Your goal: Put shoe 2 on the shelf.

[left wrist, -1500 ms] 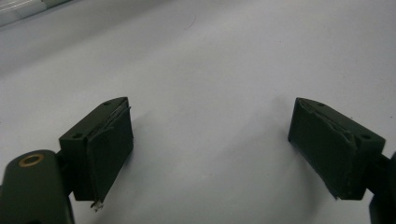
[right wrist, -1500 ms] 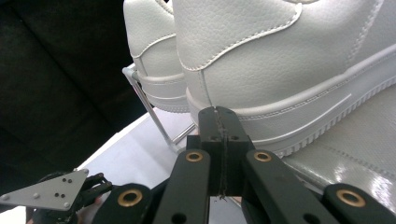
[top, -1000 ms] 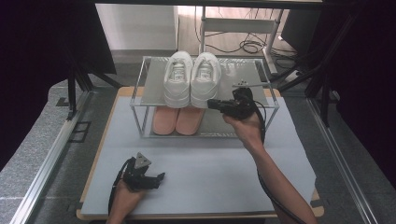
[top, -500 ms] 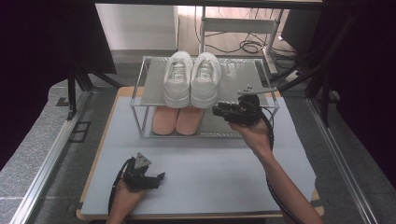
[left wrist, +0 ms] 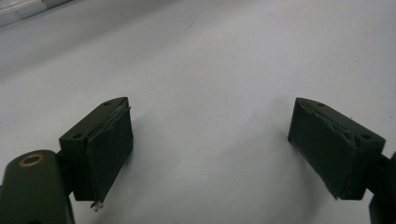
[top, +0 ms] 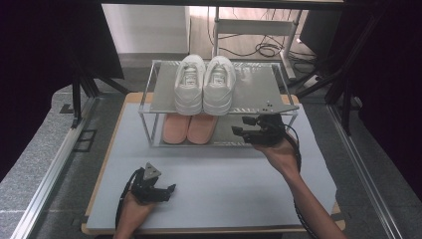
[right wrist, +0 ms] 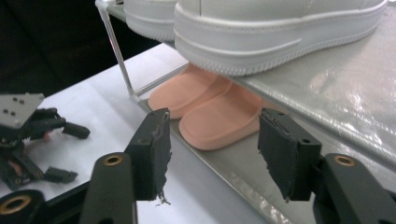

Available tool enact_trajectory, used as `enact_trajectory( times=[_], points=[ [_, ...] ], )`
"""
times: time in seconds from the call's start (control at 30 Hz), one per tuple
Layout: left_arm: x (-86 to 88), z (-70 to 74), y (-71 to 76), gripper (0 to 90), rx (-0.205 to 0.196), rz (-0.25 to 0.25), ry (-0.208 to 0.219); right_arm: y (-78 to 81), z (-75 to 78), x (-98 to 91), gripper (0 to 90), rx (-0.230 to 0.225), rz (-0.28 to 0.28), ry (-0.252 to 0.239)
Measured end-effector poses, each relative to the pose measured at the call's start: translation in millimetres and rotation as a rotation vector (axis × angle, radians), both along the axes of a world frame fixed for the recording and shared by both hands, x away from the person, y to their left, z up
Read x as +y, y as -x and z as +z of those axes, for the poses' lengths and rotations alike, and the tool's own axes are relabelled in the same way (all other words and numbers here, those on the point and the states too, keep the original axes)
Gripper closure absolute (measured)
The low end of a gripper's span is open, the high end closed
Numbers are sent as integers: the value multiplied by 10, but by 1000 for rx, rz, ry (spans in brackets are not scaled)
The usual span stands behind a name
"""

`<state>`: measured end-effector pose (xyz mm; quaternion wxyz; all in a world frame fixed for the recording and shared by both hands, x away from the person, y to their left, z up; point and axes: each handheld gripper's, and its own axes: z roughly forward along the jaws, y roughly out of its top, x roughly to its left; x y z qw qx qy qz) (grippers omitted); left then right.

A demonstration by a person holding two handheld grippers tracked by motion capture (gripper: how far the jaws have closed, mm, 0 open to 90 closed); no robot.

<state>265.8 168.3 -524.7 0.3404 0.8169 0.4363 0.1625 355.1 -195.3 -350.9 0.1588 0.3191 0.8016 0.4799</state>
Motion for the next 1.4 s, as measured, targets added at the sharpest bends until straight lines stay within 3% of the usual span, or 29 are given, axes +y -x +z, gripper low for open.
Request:
enact_trajectory(
  times=[0.23,0.4,0.7,0.93,1.1,1.4],
  points=[
    [0,0,0,139,0,0,0,91,-74,-96,343,-2,9,-9],
    [-1,0,0,139,0,0,0,188,-163,-146,299,-12,7,37],
    [-1,-1,1,139,-1,0,0,323,-360,-263,230,6,-8,56],
    [5,3,-1,139,2,-5,-8,401,-561,-348,160,29,-20,78],
    [2,2,2,139,2,-4,-7,486,-786,-363,127,51,-26,102],
    [4,3,2,139,2,-5,-9,581,-1082,-347,58,51,-25,159]
  ],
)
